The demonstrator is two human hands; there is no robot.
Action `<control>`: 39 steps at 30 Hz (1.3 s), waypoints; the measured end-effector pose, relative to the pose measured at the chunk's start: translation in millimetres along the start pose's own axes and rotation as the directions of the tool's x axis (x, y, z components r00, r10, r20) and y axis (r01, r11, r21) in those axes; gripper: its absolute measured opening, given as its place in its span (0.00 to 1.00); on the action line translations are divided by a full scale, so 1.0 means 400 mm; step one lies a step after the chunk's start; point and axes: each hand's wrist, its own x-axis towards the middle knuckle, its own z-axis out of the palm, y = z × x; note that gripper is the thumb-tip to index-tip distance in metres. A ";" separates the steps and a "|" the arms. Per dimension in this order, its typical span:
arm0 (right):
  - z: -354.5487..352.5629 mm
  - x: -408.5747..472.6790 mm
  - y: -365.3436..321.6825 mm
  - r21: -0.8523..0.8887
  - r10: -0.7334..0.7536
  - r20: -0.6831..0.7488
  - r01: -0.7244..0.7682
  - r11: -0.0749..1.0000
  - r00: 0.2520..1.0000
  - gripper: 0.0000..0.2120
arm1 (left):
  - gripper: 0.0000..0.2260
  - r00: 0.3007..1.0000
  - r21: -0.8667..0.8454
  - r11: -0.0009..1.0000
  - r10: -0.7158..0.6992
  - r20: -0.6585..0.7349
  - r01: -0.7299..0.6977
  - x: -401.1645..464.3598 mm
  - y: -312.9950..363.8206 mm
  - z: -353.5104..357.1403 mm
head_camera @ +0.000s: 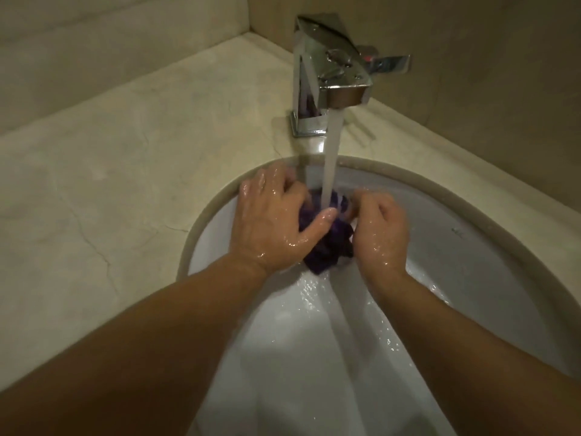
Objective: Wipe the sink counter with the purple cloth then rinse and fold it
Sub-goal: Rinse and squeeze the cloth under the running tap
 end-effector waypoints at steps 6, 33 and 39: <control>0.024 -0.073 0.129 -0.228 0.042 0.159 -0.005 0.974 0.986 0.18 | 0.12 0.985 -0.201 0.965 -0.167 0.033 0.170 -0.071 0.031 0.114; 0.044 0.037 0.152 -0.470 -0.108 0.225 0.205 0.858 0.968 0.20 | 0.13 0.951 0.108 0.956 -0.286 0.119 0.274 -0.010 0.052 0.199; 0.027 0.038 0.117 -0.285 0.092 0.070 -0.068 0.956 0.993 0.18 | 0.14 0.874 -0.354 0.800 -0.445 0.193 0.485 -0.016 0.073 0.150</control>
